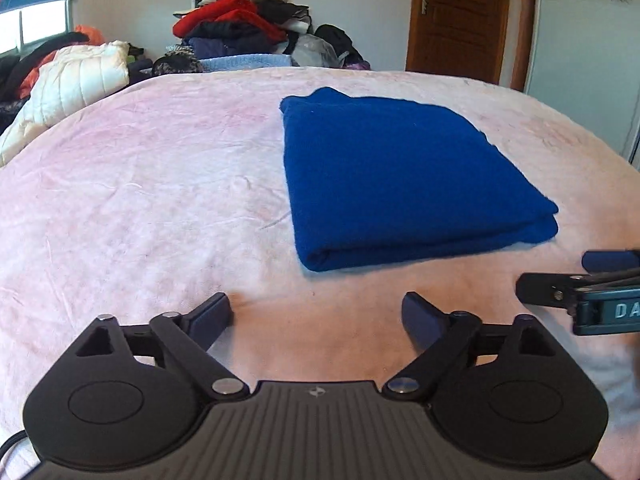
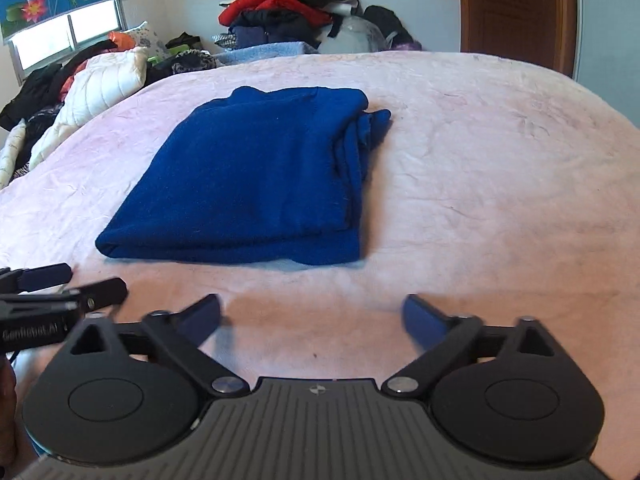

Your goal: Fold small clothes

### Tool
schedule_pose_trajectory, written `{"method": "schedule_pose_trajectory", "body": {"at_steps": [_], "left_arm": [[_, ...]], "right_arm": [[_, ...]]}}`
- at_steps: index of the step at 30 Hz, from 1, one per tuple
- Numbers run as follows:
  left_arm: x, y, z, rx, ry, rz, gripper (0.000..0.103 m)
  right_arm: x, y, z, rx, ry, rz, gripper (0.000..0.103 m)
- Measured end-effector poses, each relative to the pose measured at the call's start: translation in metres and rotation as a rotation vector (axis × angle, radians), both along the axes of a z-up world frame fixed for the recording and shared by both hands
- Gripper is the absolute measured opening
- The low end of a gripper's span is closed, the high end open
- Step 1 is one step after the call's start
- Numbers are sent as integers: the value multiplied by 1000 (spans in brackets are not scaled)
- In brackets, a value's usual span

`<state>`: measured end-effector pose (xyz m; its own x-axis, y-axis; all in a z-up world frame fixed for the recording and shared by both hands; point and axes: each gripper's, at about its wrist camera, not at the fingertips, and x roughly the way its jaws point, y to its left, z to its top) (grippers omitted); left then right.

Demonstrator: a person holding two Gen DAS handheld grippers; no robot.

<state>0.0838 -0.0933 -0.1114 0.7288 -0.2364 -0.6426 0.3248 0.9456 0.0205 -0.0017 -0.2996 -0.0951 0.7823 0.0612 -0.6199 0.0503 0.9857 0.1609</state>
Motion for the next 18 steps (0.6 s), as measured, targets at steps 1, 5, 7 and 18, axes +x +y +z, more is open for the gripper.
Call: {"method": "schedule_pose_trajectory", "body": {"at_steps": [1, 5, 7, 18], "left_arm": [[0, -1, -1, 4, 4, -4, 101], [0, 4, -2, -8, 2, 21, 103], [-1, 2, -3, 9, -4, 34, 103], [0, 2, -4, 9, -5, 37, 103]], "right_arm": [[1, 9, -4, -62, -13, -4, 102], [-2, 15, -9, -98, -38, -26, 101], [-3, 14, -9, -99, -38, -44, 101], [-3, 17, -12, -105, -47, -54, 102]]}}
